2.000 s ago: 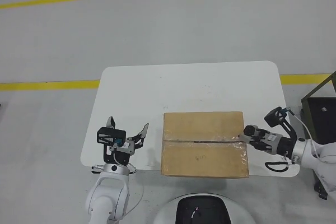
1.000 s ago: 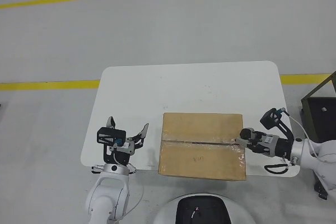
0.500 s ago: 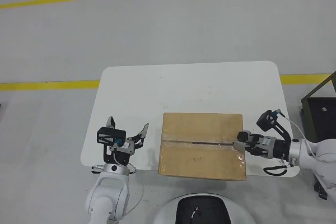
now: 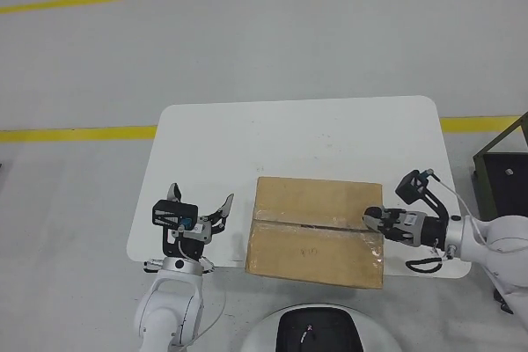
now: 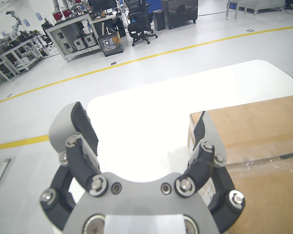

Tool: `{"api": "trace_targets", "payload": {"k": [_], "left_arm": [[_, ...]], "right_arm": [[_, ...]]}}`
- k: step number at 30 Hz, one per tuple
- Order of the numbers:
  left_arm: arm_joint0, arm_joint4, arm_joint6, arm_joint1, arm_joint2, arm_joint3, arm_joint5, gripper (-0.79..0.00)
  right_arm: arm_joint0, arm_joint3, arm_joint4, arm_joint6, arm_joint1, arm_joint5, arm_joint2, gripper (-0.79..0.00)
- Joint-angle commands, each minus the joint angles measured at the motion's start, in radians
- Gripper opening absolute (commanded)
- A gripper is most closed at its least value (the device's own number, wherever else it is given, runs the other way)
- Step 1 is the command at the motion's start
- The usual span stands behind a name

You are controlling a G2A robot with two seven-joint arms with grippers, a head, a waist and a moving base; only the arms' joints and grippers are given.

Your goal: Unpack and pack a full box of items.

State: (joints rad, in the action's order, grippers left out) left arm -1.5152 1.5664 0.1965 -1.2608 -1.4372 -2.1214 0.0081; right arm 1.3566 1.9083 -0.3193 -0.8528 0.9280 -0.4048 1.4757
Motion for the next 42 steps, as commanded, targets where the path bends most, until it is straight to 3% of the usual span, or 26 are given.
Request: {"api": "trace_targets", "payload": {"k": [1,10,17,33,42], "left_arm": [[0.0,0.0,0.0,0.0,0.0,0.0,0.0,0.0],[0.0,0.0,0.0,0.0,0.0,0.0,0.0,0.0],[0.0,0.0,0.0,0.0,0.0,0.0,0.0,0.0],[0.0,0.0,0.0,0.0,0.0,0.0,0.0,0.0],[0.0,0.0,0.0,0.0,0.0,0.0,0.0,0.0]], "right_arm": [[-0.005,0.004,0.025,0.017,0.001,0.004,0.001,-0.785],[-0.038,0.029,0.112,0.042,0.003,0.012,-0.005,-0.785],[-0.022,0.041,0.104,0.127,0.008,0.036,-0.018,-0.785],[-0.025,0.05,0.097,0.134,0.008,0.043,-0.015,-0.785],[-0.222,0.048,0.162,0.01,0.011,0.062,-0.07,-0.785]]}}
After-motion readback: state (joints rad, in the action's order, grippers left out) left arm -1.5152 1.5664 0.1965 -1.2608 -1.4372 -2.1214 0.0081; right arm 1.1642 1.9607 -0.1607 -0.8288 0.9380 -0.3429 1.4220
